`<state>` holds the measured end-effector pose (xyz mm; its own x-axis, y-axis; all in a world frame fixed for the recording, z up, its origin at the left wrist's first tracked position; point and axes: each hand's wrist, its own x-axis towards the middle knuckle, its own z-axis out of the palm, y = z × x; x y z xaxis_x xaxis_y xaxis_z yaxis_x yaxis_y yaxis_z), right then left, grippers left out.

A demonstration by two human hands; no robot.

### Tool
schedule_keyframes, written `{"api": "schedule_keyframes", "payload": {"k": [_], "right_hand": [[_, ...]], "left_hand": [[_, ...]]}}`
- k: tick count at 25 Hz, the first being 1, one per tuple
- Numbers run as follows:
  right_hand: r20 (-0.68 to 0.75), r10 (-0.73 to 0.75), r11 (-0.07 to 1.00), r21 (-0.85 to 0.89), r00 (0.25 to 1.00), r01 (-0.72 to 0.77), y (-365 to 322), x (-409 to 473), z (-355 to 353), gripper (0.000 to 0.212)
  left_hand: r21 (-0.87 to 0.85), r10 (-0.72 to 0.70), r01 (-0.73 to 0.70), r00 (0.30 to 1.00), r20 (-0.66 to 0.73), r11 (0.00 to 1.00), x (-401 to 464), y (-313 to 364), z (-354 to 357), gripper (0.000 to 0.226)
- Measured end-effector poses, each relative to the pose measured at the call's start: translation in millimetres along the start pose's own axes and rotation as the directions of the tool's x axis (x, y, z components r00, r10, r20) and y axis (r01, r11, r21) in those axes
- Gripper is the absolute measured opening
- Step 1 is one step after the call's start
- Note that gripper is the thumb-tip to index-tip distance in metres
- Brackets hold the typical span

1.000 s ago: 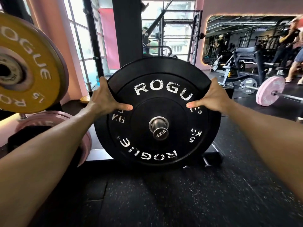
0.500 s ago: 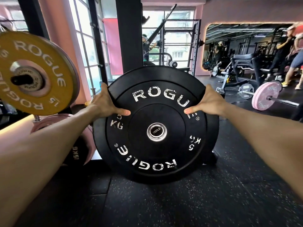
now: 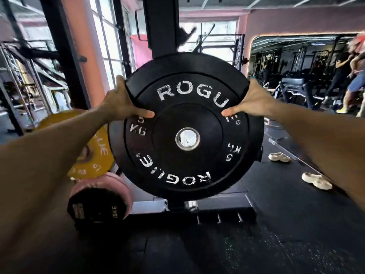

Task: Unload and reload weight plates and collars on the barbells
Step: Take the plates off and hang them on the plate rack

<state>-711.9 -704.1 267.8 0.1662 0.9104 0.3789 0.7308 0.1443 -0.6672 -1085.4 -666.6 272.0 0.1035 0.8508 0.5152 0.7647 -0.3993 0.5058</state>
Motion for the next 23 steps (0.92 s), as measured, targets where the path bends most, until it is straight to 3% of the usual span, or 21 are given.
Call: {"api": "schedule_keyframes", "payload": {"k": [5, 10, 19, 23], "right_hand": [[-0.001, -0.035, 0.999, -0.004, 0.999, 0.035, -162.7, 30.9, -114.6, 0.126], [-0.025, -0.055, 0.998, -0.032, 0.998, 0.054, -272.6, 53.5, -159.3, 0.113], [0.041, -0.237, 0.971, -0.017, 0.971, 0.238, -377.9, 106.7, -90.1, 0.12], [0.078, -0.304, 0.953, 0.007, 0.95, 0.304, -434.8, 121.2, -36.6, 0.12]], "left_hand": [[0.059, 0.039, -0.038, 0.999, -0.026, 0.998, 62.6, 87.4, -170.2, 0.105], [0.027, 0.035, -0.034, 0.999, -0.026, 0.999, 102.6, 117.0, -293.5, 0.108], [0.046, 0.046, -0.042, 0.995, -0.089, 0.998, 136.8, 41.4, -392.1, 0.12], [0.013, -0.013, 0.014, 0.995, -0.102, 1.0, 141.1, -15.8, -440.9, 0.111]]}}
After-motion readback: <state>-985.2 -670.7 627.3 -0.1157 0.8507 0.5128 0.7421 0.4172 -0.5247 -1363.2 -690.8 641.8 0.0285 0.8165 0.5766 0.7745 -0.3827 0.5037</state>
